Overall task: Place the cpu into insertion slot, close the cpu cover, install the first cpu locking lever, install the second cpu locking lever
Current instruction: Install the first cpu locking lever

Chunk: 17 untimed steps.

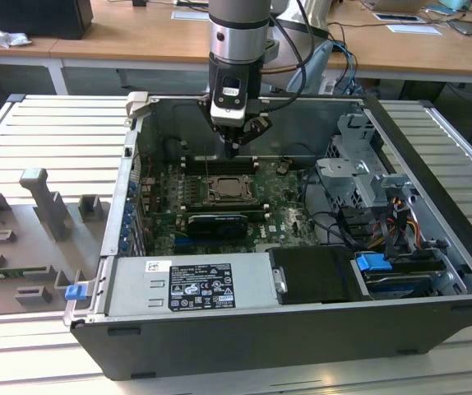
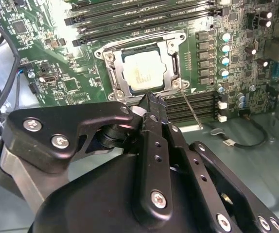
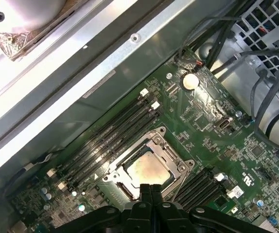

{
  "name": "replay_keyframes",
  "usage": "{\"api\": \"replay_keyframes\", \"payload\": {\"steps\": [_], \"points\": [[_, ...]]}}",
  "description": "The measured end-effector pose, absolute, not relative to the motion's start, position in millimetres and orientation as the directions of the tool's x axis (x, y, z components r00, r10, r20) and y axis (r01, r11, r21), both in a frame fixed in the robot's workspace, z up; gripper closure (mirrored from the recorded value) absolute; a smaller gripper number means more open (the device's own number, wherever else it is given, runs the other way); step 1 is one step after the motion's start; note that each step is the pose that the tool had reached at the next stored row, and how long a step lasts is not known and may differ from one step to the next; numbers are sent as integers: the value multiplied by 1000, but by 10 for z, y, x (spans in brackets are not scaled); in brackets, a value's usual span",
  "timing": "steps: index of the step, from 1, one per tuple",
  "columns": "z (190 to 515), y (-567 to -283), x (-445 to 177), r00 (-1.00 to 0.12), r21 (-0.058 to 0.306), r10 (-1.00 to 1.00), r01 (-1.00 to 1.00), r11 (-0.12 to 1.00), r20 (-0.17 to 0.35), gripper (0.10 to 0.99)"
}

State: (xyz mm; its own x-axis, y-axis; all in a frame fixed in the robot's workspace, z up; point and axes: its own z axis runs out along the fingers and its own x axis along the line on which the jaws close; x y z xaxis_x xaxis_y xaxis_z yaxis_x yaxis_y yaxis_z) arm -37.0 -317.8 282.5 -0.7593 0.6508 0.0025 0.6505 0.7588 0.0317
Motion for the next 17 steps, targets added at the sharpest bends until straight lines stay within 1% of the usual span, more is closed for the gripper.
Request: {"api": "replay_keyframes", "payload": {"steps": [9,12,17], "points": [[2825,-3178,-370,-827,32,562,561,827,2,980],[2823,-3178,-370,-876,32,482,482,876,2,980],[2820,-3178,-370,-920,32,392,391,920,2,980]]}}
